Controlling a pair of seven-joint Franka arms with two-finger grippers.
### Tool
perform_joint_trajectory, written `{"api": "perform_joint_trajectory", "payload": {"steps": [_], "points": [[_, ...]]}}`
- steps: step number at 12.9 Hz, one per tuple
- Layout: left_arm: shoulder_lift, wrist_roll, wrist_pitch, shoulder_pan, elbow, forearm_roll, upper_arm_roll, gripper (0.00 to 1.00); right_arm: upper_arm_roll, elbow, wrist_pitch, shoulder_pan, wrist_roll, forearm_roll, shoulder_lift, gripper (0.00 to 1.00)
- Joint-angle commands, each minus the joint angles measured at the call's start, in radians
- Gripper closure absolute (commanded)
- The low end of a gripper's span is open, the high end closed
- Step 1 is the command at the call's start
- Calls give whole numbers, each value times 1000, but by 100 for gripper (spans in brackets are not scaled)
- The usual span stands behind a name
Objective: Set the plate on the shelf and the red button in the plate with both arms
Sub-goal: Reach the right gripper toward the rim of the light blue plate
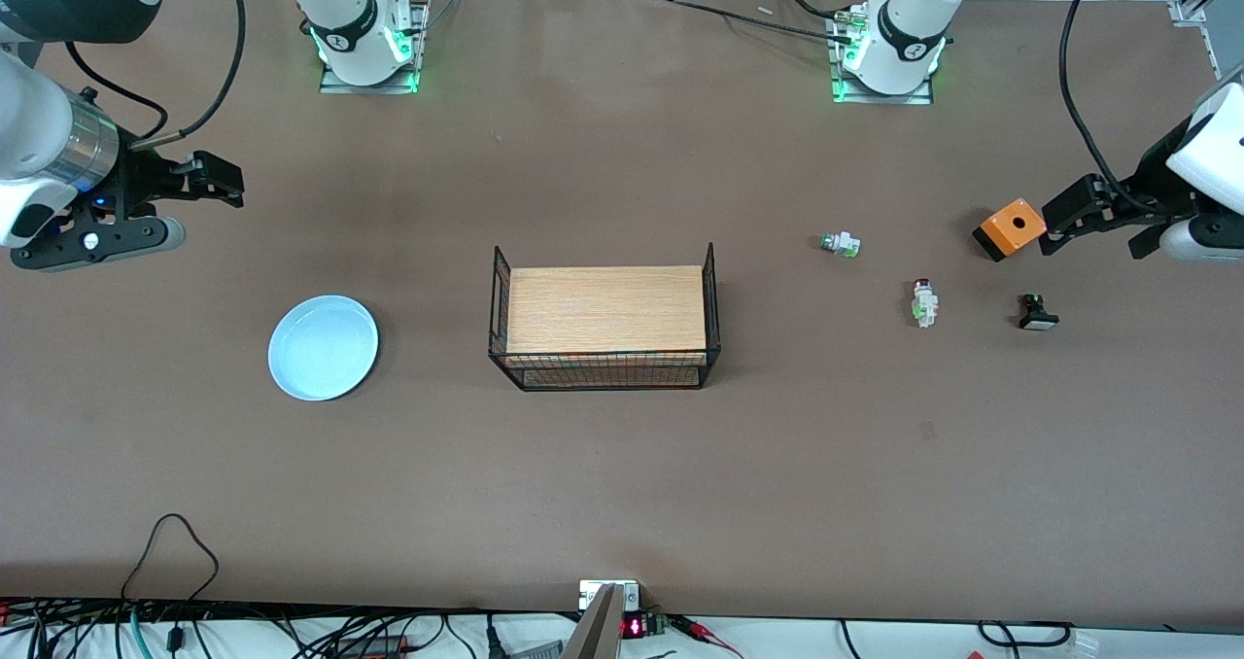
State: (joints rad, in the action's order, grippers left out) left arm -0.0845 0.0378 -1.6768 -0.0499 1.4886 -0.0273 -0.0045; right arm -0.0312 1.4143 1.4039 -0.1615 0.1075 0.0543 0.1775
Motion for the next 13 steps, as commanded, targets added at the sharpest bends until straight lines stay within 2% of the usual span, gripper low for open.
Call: {"api": "perform_joint_trajectory", "payload": {"steps": [1, 3, 6, 9, 11, 13], "points": [[-3, 11, 17, -1, -17, 18, -5, 0, 2, -6, 30, 17, 14, 13, 7, 0], [-3, 11, 17, -1, -17, 18, -3, 0, -1, -14, 39, 45, 14, 4, 32, 0], [-3, 10, 17, -1, -22, 21, -9, 0, -1, -17, 128, 74, 15, 4, 109, 0], [-3, 11, 19, -1, -21, 21, -12, 0, -1, -17, 133, 115, 12, -17, 158, 0], [-7, 11, 19, -1, -17, 20, -11, 0, -1, -17, 199, 170, 11, -80, 239, 0], [-12, 1, 17, -1, -8, 21, -11, 0, -1, -15, 272, 223, 12, -189, 319, 0]]}}
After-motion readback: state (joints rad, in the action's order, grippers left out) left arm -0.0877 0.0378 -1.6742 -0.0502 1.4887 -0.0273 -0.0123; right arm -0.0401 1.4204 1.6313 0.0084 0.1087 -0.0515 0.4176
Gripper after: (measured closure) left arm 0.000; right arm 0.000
